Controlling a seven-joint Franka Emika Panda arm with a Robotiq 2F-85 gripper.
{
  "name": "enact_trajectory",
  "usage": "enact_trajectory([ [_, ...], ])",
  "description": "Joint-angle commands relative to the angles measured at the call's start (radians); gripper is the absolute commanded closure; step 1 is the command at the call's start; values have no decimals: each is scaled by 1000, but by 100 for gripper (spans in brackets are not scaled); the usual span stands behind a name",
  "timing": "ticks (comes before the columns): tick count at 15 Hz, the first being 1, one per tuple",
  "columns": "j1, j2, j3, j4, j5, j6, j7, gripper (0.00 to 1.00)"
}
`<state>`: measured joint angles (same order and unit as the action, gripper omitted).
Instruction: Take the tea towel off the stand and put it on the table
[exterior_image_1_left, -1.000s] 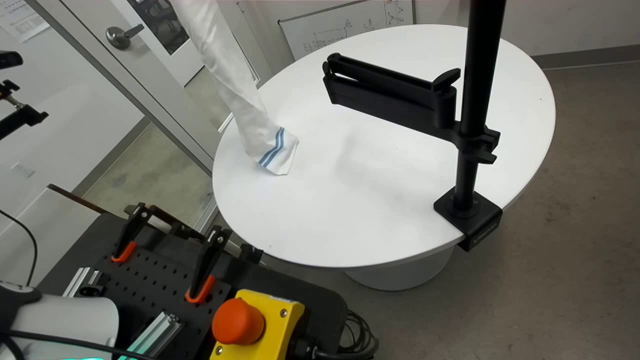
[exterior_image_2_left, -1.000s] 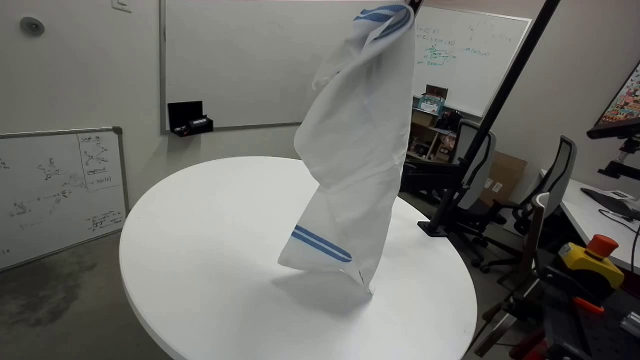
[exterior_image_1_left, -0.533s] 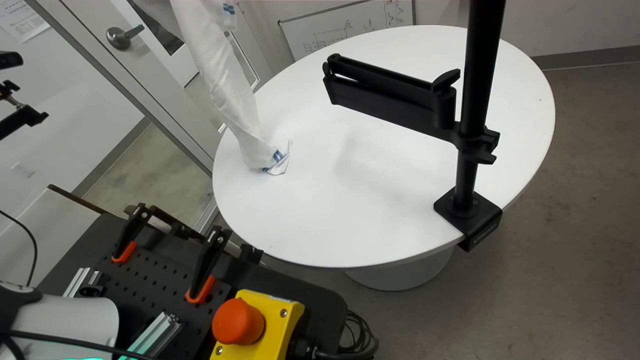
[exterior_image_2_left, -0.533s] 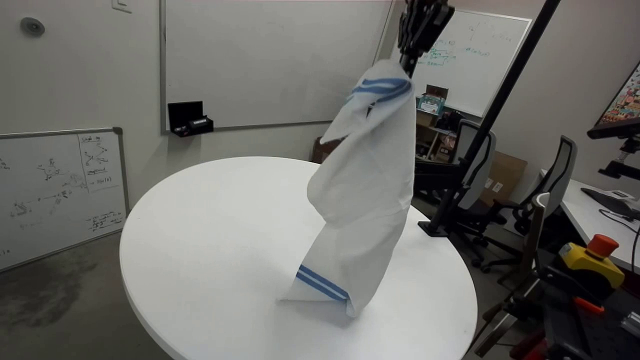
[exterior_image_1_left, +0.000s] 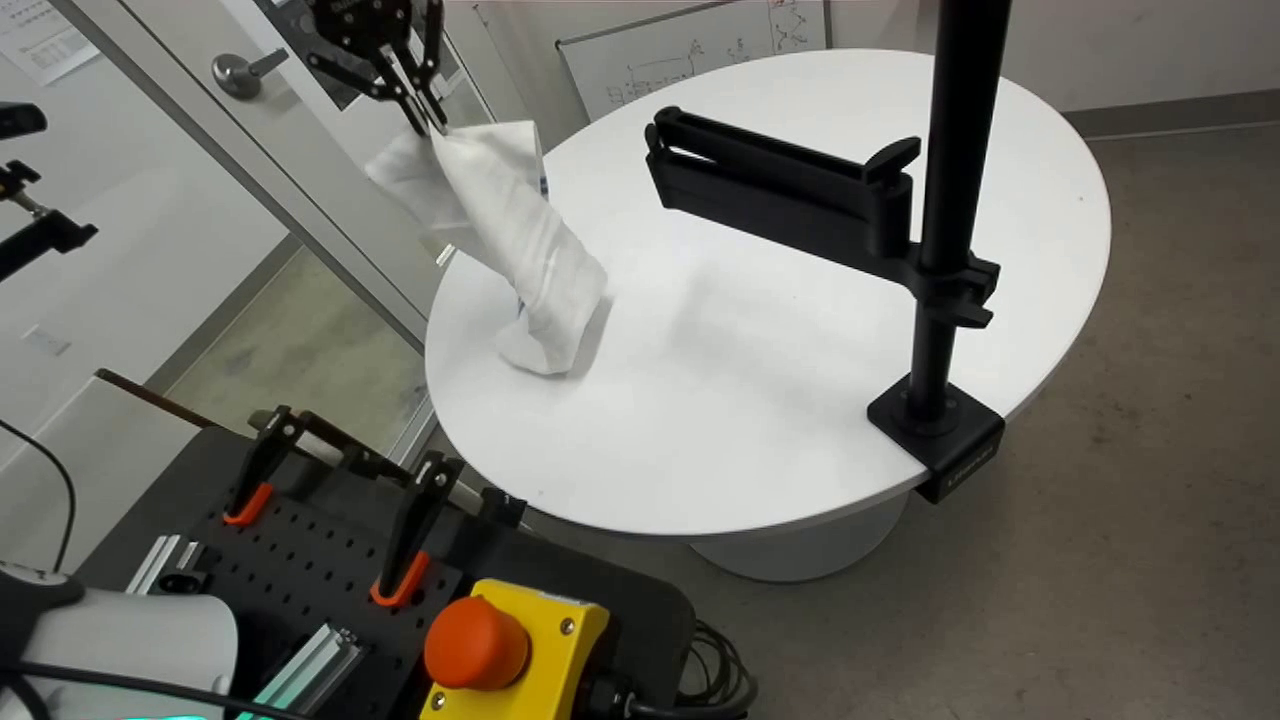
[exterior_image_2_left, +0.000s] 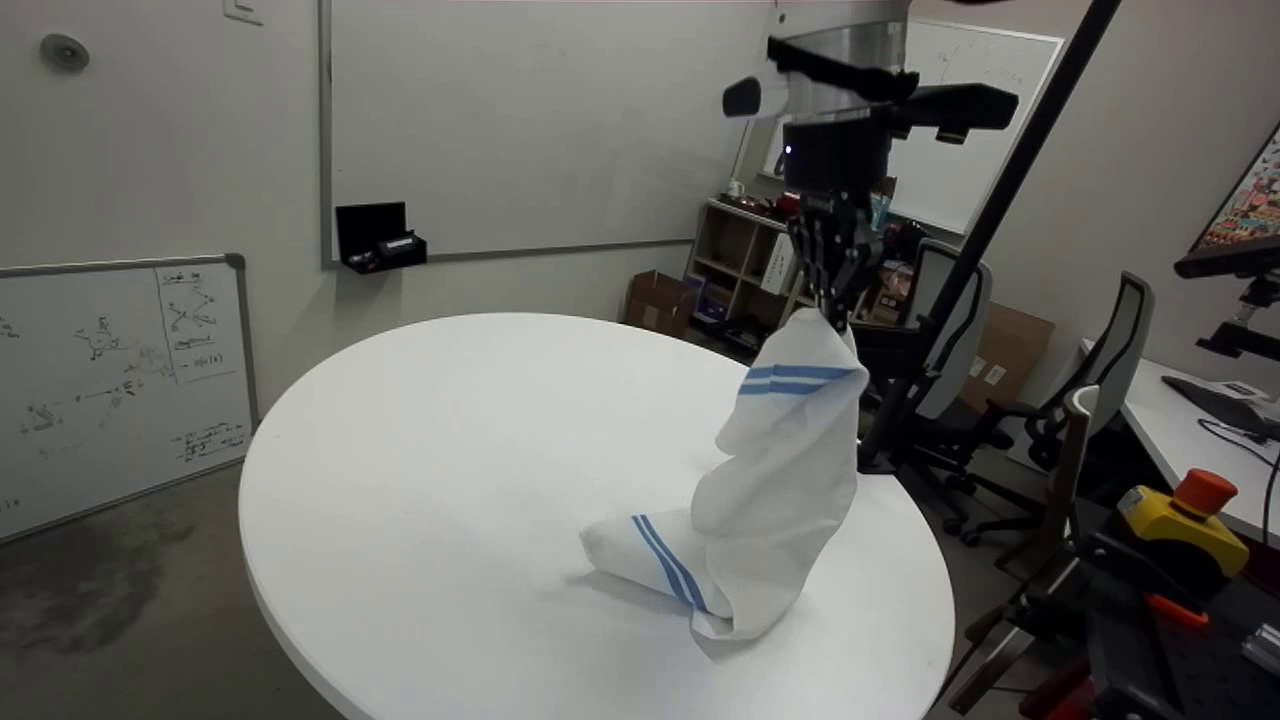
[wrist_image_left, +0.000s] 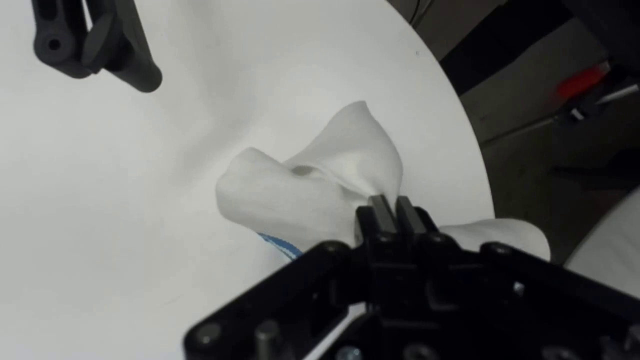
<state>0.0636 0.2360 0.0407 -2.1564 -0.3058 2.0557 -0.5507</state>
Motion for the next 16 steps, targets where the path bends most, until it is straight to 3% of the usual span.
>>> enact_trajectory([
  [1, 8, 83, 22, 40, -57, -65, 11, 99],
  [6, 10, 147, 35, 48, -80, 52, 48, 99],
  [10, 34, 191, 15, 79, -154, 167, 202, 99],
  [11, 39, 198, 13, 88, -167, 181, 230, 70],
  [13, 45, 206, 11, 101, -180, 195, 267, 62],
  [16, 42, 205, 12, 104, -171, 193, 286, 39],
])
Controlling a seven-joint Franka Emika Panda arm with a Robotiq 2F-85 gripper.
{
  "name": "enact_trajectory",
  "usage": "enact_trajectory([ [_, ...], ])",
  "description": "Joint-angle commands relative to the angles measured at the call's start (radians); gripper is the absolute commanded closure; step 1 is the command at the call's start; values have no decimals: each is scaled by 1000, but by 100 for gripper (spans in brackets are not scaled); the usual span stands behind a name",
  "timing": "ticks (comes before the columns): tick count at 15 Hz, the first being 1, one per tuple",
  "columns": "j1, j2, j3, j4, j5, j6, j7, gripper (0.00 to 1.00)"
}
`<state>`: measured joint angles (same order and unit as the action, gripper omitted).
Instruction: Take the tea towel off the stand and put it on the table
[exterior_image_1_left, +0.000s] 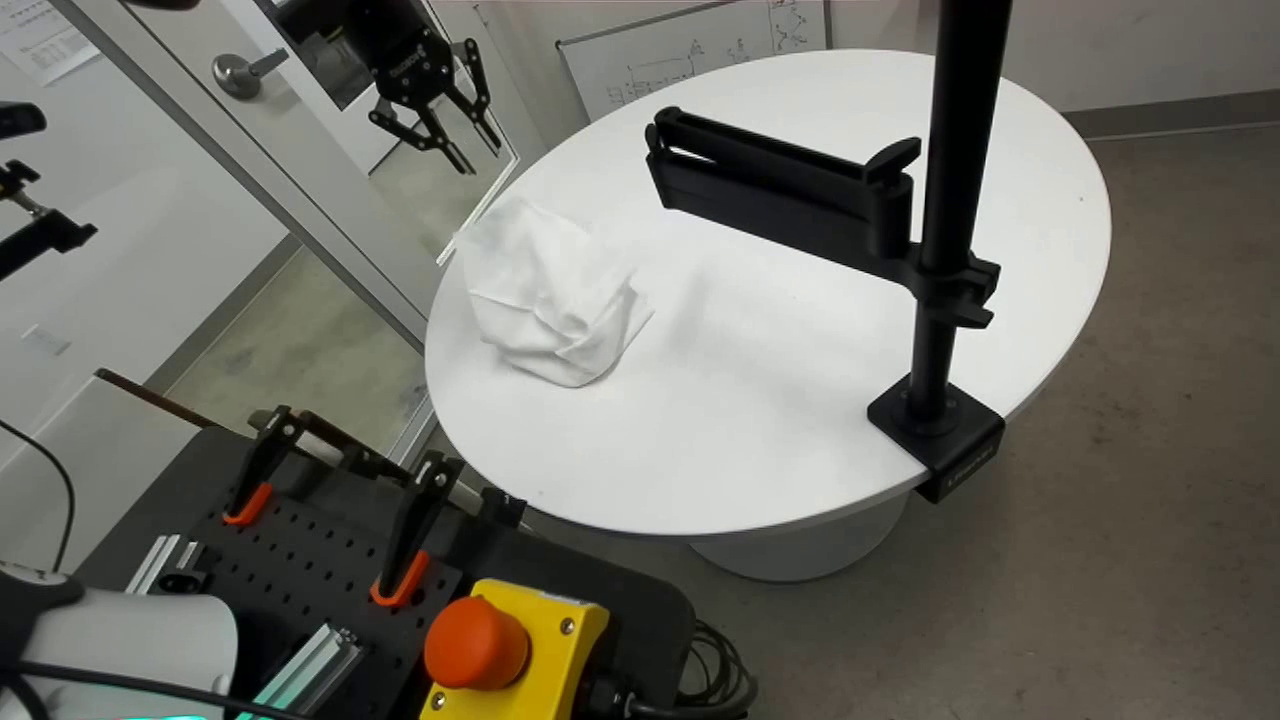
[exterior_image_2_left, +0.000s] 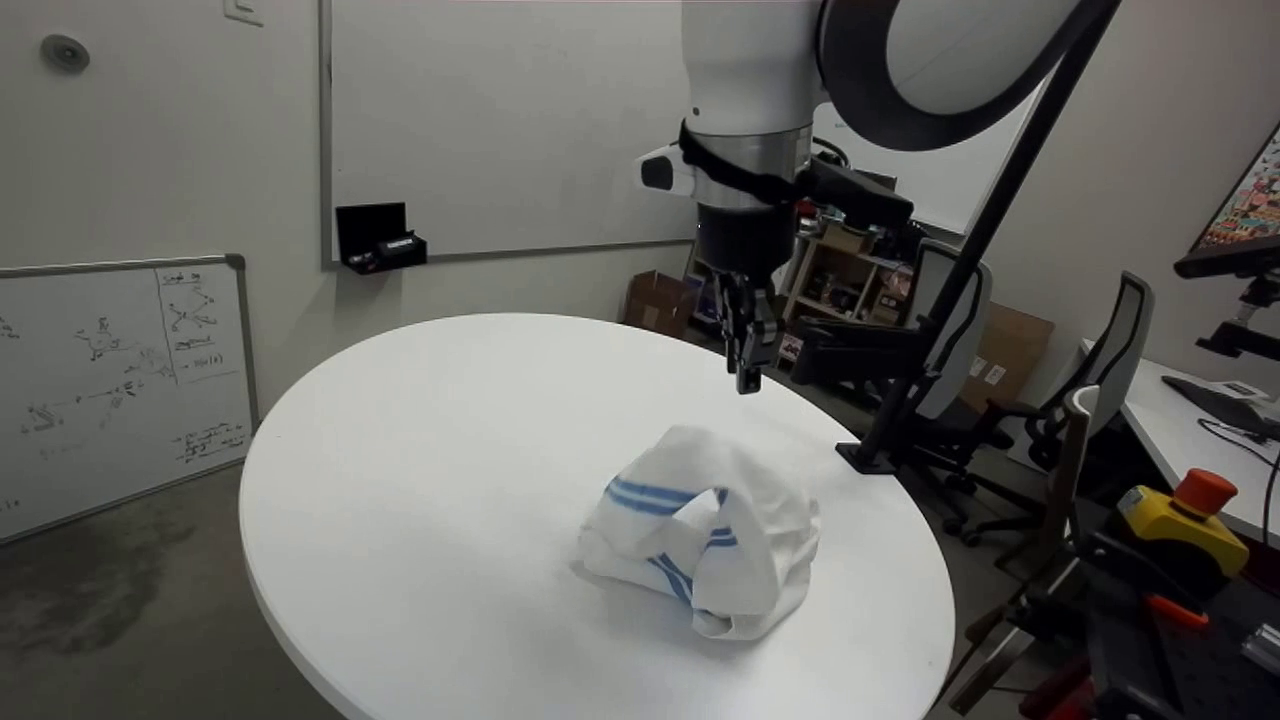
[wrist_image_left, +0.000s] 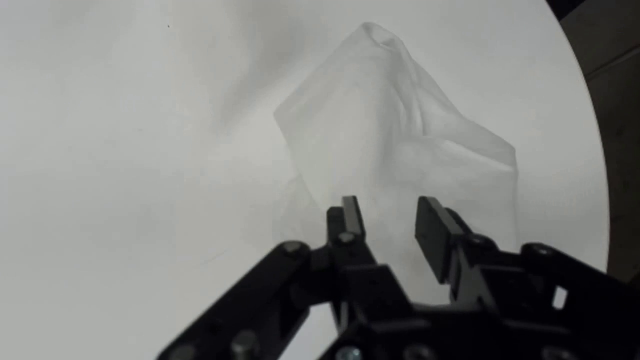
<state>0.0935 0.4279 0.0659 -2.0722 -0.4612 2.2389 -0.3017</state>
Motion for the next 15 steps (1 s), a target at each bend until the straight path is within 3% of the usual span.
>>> enact_trajectory([
  [1, 11, 11, -14, 20, -15, 11, 43, 33],
  [5, -7, -13, -21, 11, 9, -3, 43, 3],
  [15, -59, -135, -47, -63, 39, -85, 52, 0],
])
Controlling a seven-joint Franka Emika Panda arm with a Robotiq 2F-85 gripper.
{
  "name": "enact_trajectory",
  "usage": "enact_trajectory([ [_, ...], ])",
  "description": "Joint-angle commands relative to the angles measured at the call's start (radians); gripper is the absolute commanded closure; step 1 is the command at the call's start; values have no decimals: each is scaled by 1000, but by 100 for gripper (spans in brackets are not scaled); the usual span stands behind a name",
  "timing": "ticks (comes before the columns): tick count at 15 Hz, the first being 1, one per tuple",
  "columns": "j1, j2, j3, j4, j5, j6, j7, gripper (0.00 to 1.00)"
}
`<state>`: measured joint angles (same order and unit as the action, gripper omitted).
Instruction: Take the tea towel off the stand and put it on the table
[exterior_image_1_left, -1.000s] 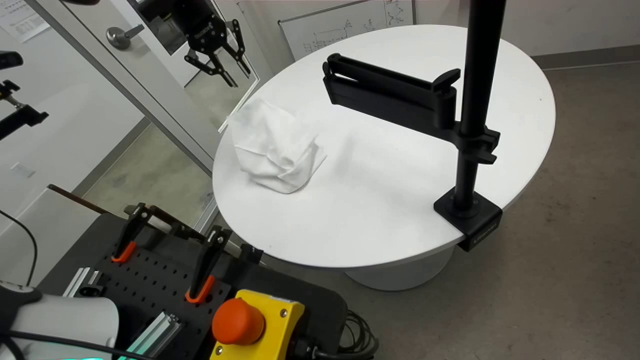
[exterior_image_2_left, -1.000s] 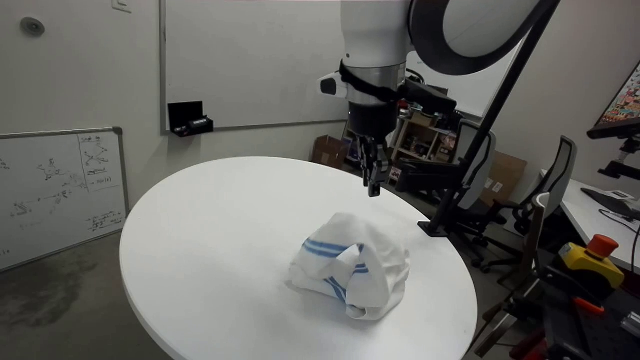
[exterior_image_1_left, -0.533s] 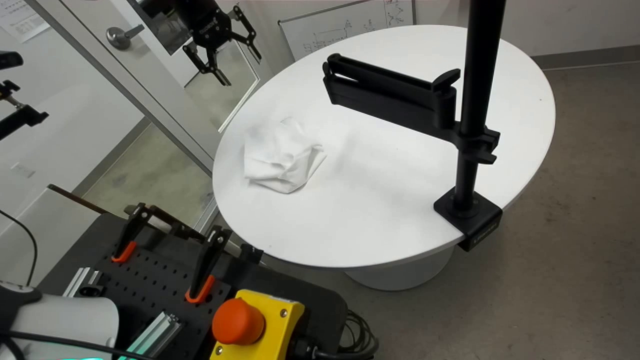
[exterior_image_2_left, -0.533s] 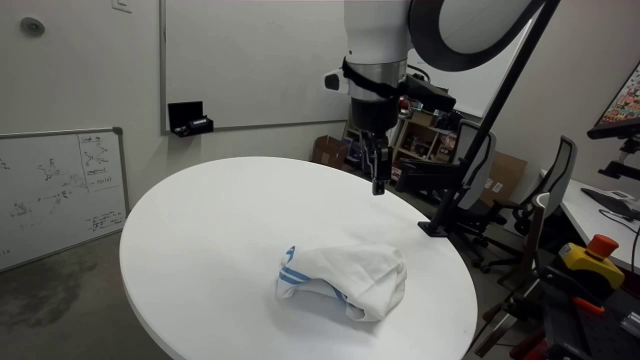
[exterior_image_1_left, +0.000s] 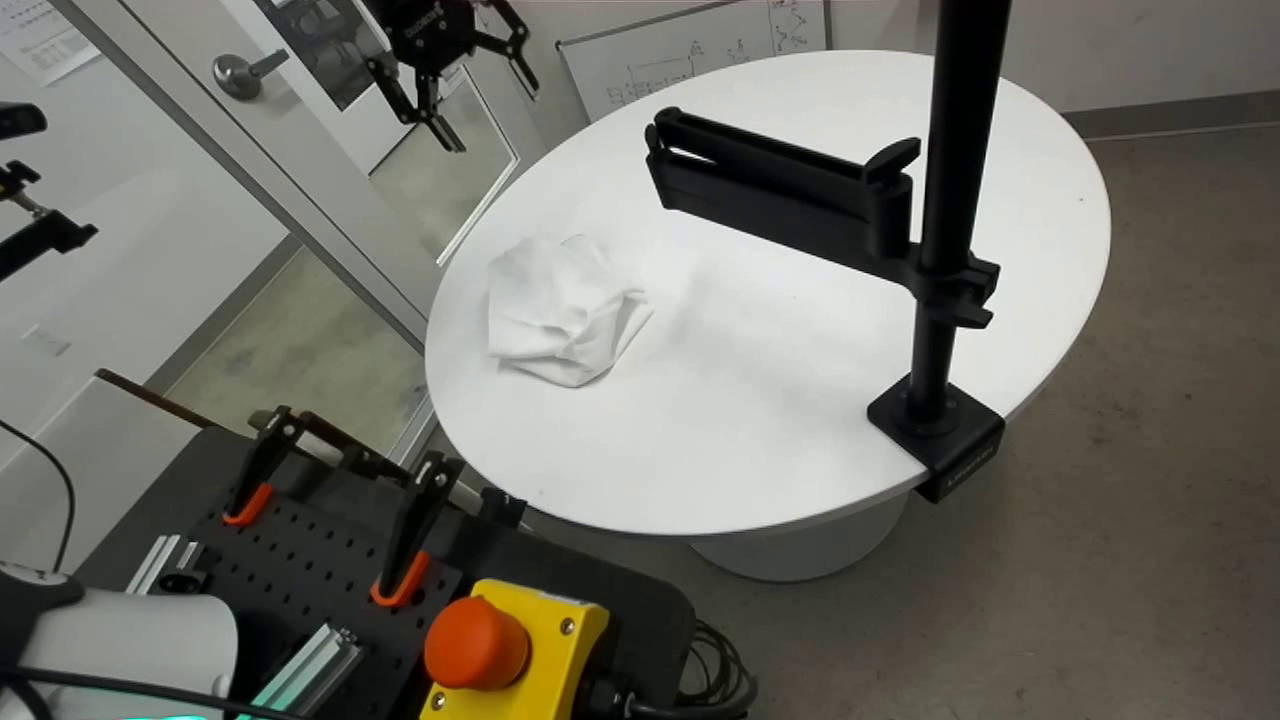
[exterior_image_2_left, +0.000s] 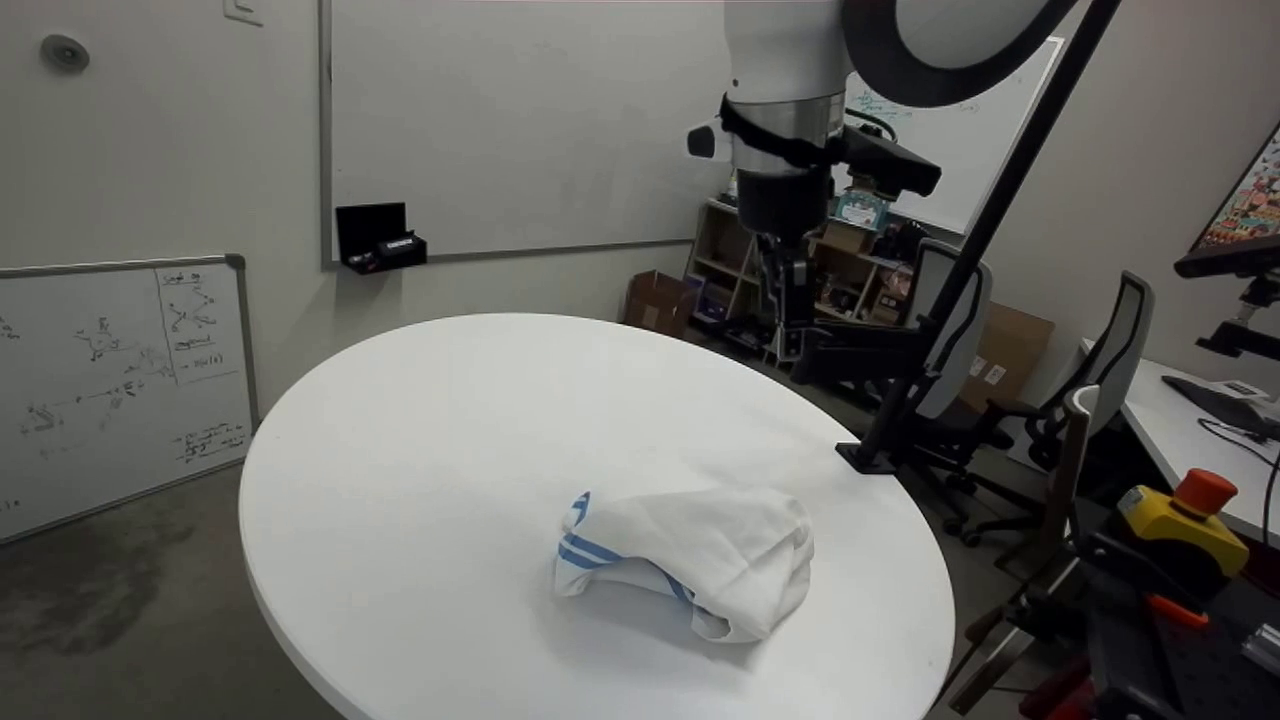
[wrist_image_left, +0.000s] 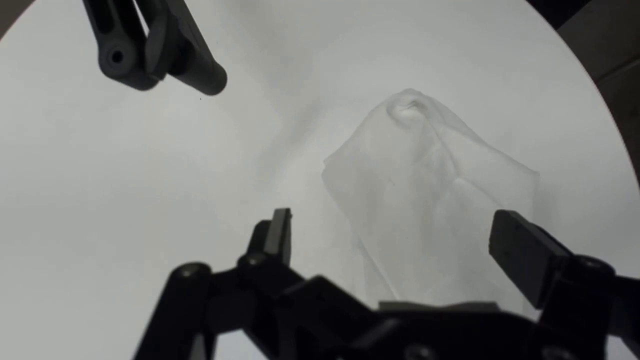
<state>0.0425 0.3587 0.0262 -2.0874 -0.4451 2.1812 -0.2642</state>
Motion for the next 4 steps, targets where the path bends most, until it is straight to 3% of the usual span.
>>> enact_trajectory([
  [1, -3, -14, -4, -7, 3, -11, 2, 0],
  [4, -12, -46, -7, -27, 7, -21, 3, 0],
])
